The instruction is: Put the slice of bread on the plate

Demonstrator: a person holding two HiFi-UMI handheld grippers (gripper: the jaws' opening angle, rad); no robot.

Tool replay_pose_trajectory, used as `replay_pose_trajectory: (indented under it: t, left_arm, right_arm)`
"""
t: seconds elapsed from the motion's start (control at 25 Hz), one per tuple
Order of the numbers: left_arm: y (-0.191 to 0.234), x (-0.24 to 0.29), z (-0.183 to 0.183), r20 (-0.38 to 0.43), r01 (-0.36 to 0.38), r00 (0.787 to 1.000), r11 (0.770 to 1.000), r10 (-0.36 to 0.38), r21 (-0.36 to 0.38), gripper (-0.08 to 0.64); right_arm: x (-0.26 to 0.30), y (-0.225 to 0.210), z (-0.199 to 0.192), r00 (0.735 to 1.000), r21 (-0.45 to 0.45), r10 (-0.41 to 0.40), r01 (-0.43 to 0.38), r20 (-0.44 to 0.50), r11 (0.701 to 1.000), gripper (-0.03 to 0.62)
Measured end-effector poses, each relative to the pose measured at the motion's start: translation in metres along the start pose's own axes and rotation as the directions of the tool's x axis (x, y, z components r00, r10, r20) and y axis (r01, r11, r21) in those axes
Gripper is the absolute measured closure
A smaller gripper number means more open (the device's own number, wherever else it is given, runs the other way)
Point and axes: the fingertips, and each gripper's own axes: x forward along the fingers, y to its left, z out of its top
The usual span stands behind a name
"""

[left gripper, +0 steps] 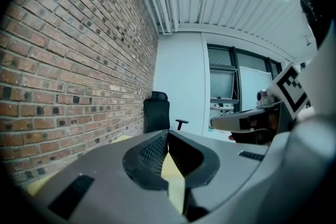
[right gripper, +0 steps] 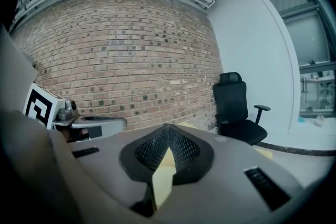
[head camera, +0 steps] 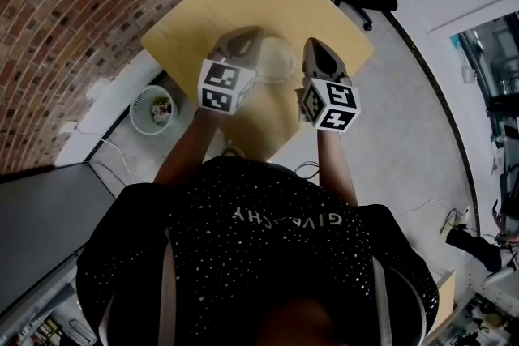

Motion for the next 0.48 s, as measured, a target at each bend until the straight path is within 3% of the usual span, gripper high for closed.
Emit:
replay_pose_trajectory:
  t: [0.48]
  left_arm:
    - [-0.0073,0.002,-0.0098,-0.021,0.02,1.0,1.0,-0.021,-0.012,0.551]
  right_arm:
    - [-0.0053,-0.0069,-0.009,1.0,0.012,-0.015,0.015,-0.025,1.0,0.58]
